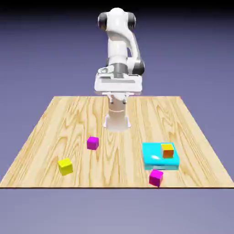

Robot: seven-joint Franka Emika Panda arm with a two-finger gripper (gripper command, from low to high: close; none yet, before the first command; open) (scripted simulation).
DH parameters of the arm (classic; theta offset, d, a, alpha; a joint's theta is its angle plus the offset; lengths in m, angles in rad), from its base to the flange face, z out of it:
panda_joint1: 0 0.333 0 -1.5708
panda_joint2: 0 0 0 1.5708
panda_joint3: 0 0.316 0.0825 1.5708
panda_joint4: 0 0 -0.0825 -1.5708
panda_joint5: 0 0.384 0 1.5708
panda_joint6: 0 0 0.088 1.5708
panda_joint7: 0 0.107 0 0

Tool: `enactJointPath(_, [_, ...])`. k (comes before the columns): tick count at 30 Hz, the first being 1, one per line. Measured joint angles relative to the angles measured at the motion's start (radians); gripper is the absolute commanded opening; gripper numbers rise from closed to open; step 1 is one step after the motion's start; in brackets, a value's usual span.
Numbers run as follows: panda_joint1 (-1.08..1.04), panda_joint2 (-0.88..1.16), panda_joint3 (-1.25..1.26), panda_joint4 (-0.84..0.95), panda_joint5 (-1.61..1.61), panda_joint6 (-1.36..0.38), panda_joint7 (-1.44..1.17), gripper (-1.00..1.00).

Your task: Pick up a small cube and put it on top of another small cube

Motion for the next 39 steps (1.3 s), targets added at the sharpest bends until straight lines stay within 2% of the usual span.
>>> enactJointPath(17, [0.011, 0.601, -0.462, 0.096, -0.073, -0.736, -0.076, 0.00])
enactJointPath(18, [0.016, 0.602, -0.462, 0.096, -0.073, -0.736, -0.076, 0.00])
enactJointPath(23, [-0.039, 0.783, -0.386, 0.054, 0.028, -0.526, -0.149, 0.00])
enactJointPath(24, [-0.043, 0.797, -0.380, 0.051, 0.036, -0.509, -0.154, -1.00])
enactJointPath(26, [-0.043, 0.797, -0.380, 0.051, 0.037, -0.509, -0.155, -1.00])
enactJointPath(31, [0.011, 0.616, -0.455, 0.093, -0.062, -0.719, -0.084, -1.00])
enactJointPath(33, [0.015, 0.602, -0.462, 0.096, -0.070, -0.736, -0.078, -1.00])
enactJointPath(39, [0.200, 0.672, -0.361, 0.246, -0.263, -0.701, -0.339, -1.00])
